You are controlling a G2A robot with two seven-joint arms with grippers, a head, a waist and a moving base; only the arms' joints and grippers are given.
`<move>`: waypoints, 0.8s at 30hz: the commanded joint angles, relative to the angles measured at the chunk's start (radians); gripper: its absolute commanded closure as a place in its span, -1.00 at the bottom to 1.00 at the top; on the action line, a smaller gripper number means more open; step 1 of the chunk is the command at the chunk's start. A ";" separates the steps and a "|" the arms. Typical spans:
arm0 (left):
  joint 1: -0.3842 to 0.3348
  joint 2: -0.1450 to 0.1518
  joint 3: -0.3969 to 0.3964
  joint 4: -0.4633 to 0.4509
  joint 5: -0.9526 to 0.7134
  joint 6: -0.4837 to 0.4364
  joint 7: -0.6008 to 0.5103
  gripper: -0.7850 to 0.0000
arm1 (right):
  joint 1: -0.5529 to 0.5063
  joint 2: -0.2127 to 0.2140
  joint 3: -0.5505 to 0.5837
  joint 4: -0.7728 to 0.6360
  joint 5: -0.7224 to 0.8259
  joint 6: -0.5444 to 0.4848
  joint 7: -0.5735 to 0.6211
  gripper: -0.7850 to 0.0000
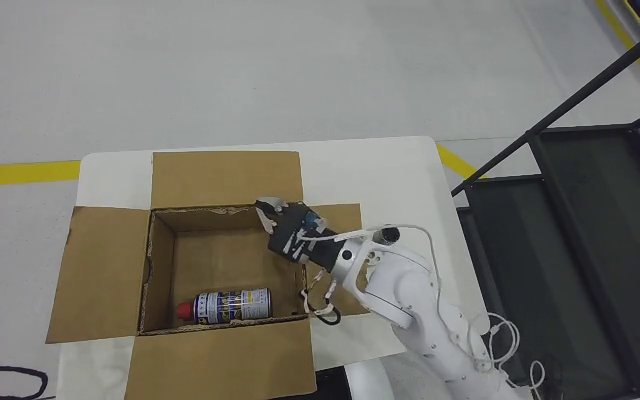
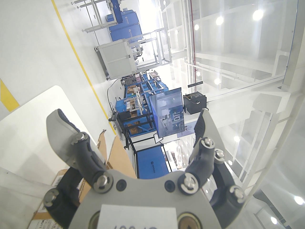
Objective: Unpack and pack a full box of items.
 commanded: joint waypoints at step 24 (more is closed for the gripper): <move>0.000 0.000 0.000 0.000 0.000 0.000 0.000 -1.00 | 0.220 -0.023 -0.100 0.102 0.261 -0.047 0.504 0.15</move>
